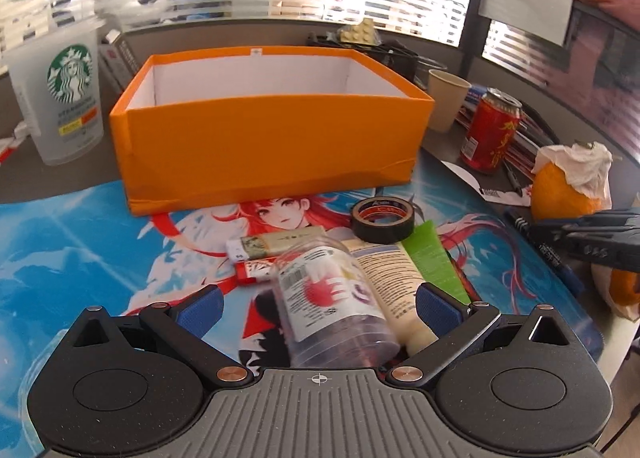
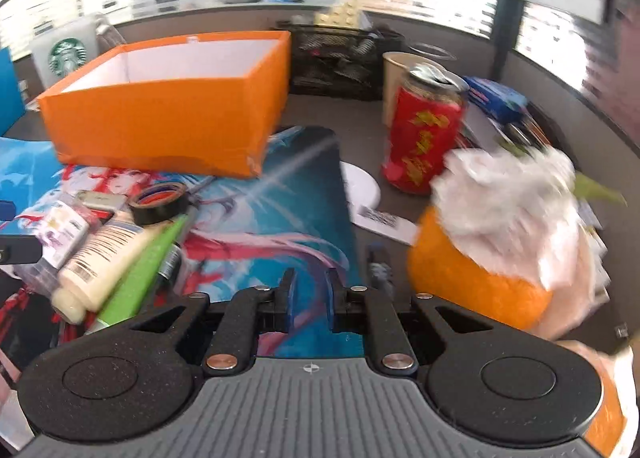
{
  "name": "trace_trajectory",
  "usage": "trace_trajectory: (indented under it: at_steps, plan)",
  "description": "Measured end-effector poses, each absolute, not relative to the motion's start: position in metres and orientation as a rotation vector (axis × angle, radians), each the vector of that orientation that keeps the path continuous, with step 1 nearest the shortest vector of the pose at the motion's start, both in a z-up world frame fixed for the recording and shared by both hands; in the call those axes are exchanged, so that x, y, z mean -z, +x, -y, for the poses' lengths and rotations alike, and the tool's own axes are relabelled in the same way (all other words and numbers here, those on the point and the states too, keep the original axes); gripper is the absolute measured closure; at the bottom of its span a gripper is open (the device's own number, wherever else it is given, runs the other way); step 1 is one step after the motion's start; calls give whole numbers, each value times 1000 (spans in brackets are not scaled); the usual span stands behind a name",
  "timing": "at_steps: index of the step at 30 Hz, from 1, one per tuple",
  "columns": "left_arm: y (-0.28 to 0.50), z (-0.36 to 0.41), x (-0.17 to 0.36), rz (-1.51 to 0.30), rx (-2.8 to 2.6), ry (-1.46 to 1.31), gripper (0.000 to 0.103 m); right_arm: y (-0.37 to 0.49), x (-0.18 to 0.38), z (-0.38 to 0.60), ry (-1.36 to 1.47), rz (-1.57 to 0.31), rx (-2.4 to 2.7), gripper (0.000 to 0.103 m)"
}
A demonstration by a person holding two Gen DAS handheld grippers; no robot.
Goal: Organize rigid objects
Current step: 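Grasp the black marker with the right tool, then grasp the clear red-labelled jar with the left tool while the right tool holds the marker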
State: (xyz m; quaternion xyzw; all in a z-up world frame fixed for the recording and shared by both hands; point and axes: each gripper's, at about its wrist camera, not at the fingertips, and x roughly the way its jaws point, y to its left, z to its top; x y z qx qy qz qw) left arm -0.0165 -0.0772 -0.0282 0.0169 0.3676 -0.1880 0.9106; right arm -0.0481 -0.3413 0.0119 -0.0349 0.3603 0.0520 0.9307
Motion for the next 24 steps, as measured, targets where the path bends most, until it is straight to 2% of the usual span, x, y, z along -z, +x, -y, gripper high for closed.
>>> trace_trajectory:
  at_steps: [4,6,9,13,16,18,24]
  plan:
    - [-14,84,29,-741,347,71,0,-60,-6,353,-66,-728,-25,80]
    - [-11,84,31,-754,353,54,0,-63,-1,351,-117,-724,37,65]
    - [-10,86,33,-765,349,60,0,-66,3,352,-139,-713,51,60]
    - [-9,86,35,-778,346,67,0,-50,14,352,-149,-757,33,60]
    - [-8,82,35,-784,346,62,0,-39,17,364,-63,-787,-29,67]
    - [-7,79,36,-788,340,55,0,-35,16,373,-22,-795,-60,87]
    - [-5,72,38,-797,328,39,0,-45,9,367,-69,-737,-68,91]
